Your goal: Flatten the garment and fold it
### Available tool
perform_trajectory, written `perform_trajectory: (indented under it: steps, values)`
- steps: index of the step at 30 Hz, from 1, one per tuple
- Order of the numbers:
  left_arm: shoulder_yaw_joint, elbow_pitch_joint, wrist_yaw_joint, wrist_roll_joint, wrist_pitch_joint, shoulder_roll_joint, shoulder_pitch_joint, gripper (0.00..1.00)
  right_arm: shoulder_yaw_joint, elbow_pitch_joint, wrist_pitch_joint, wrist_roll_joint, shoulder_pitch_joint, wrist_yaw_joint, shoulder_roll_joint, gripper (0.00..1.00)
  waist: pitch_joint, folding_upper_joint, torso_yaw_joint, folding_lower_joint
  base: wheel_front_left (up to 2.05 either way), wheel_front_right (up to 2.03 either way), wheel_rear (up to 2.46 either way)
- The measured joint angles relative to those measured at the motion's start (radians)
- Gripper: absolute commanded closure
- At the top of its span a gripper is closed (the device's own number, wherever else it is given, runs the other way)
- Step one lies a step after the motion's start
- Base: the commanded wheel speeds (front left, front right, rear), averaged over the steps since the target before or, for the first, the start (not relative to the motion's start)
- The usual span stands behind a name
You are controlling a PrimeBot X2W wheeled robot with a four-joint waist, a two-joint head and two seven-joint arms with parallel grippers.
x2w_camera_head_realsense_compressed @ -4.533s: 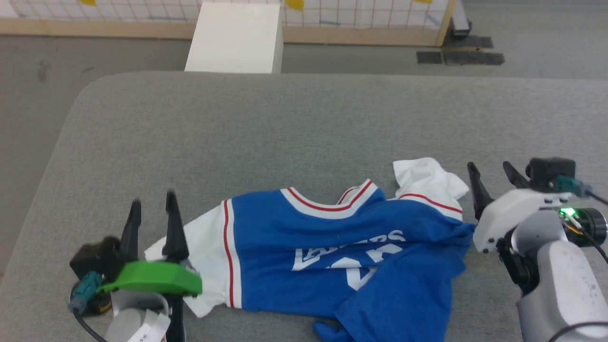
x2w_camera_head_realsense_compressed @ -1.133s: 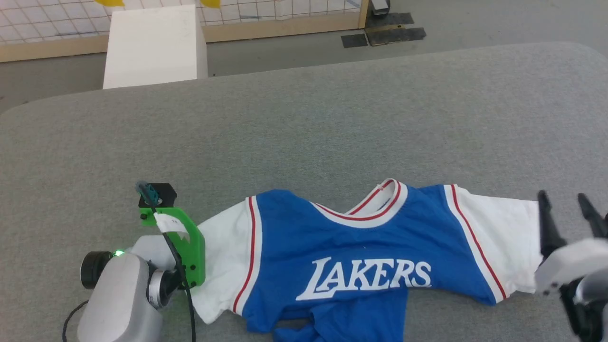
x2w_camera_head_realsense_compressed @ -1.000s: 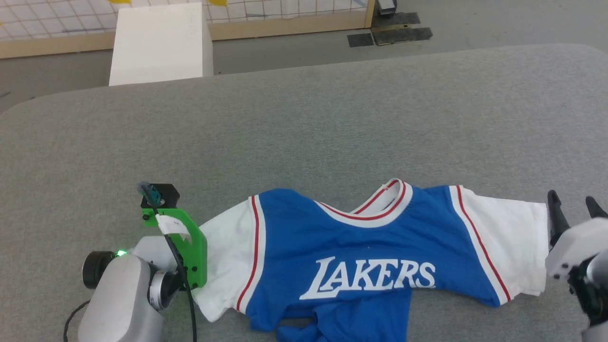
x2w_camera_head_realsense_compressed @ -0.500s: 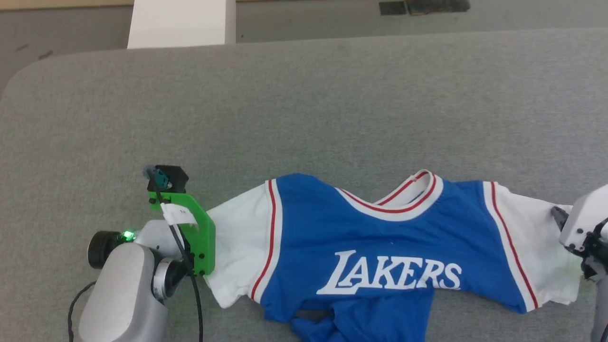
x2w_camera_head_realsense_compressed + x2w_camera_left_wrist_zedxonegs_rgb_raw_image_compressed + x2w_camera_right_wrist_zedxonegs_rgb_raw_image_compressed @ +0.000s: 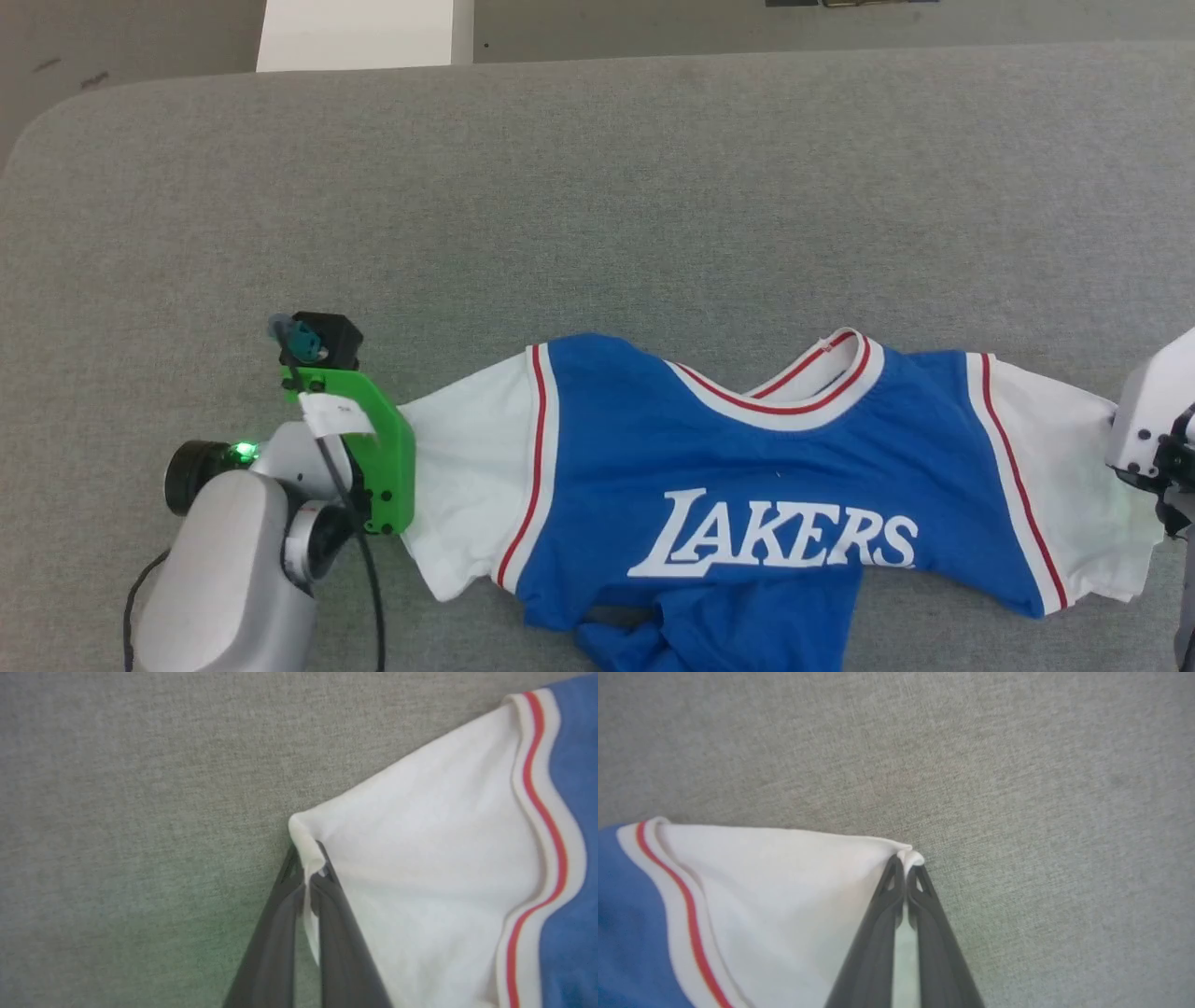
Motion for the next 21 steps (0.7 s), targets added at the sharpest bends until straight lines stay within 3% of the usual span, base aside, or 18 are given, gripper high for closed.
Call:
perform_trajectory:
  steps: [10,15,21]
  values:
    - [0.115,-0.082,-0.057,-0.186,-0.079,0.015,-0.076,1.00,0.109,-0.216,-0.036,0.093,0.012,0.000,-0.050,1.00,0.001,0.0000,-0.017,0.0000,0.00,0.00,0.00]
    - [0.180,-0.124,-0.047,-0.202,-0.149,0.028,-0.232,1.00,0.142,-0.296,-0.111,0.109,-0.102,0.000,-0.072,1.00,0.023,0.0000,-0.021,0.0000,0.00,0.00,0.00]
    - [0.223,-0.122,-0.005,-0.177,-0.259,0.035,-0.437,1.00,0.187,-0.301,-0.206,0.095,-0.319,0.000,-0.088,1.00,0.069,0.0000,-0.028,0.0001,0.00,0.00,0.00]
